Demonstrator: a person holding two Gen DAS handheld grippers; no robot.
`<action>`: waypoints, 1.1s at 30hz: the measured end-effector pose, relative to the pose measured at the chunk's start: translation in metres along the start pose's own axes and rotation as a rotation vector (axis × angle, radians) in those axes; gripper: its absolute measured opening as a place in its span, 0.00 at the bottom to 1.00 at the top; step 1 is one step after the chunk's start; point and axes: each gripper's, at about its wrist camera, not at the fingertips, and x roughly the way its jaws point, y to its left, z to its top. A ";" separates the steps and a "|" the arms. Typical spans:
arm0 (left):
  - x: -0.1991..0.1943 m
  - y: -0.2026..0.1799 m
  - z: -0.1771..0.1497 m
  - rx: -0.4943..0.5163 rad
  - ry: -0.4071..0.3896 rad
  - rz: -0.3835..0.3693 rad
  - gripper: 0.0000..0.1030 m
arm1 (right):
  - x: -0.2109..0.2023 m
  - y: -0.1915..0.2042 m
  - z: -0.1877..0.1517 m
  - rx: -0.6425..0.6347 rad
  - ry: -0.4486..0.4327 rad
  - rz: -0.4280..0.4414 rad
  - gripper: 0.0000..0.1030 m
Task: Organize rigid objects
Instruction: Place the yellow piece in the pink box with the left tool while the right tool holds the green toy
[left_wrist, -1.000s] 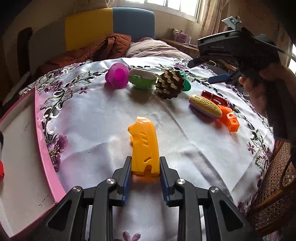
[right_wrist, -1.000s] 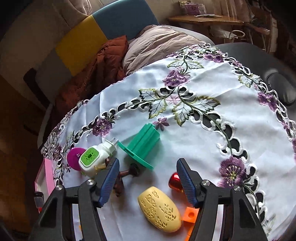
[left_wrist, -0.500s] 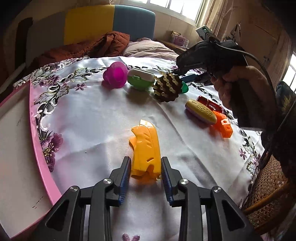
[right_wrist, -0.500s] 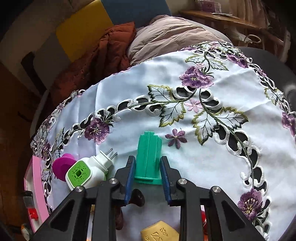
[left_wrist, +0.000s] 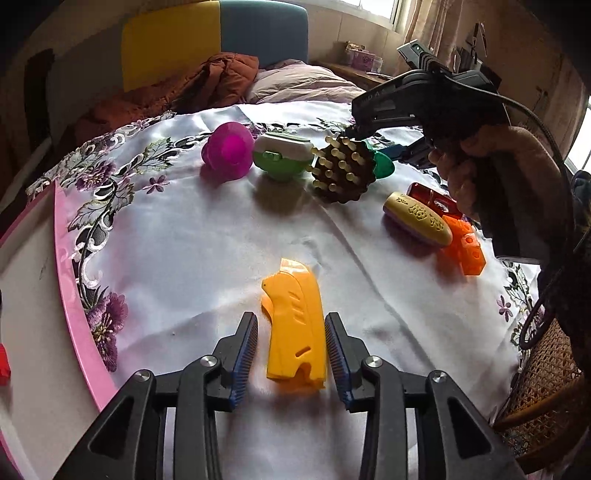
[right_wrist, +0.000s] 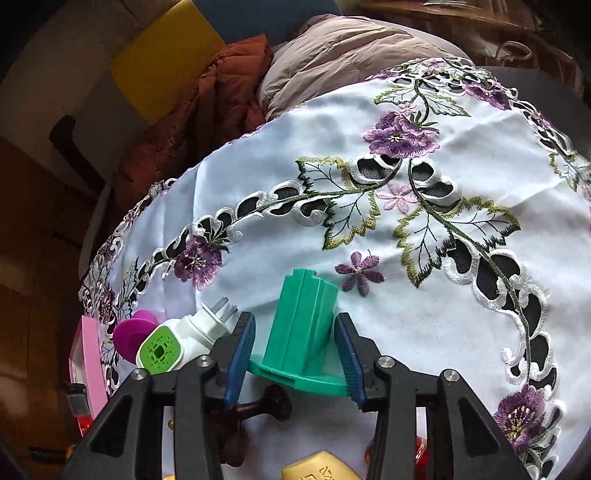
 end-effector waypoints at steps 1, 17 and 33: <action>0.002 -0.001 0.002 0.013 0.000 0.011 0.36 | 0.000 0.000 0.001 0.001 -0.002 -0.002 0.49; -0.055 0.042 -0.014 -0.163 -0.077 0.053 0.26 | 0.015 0.012 -0.005 -0.142 0.031 -0.096 0.31; -0.075 0.223 0.002 -0.520 -0.099 0.244 0.26 | 0.013 0.016 -0.008 -0.179 0.021 -0.106 0.31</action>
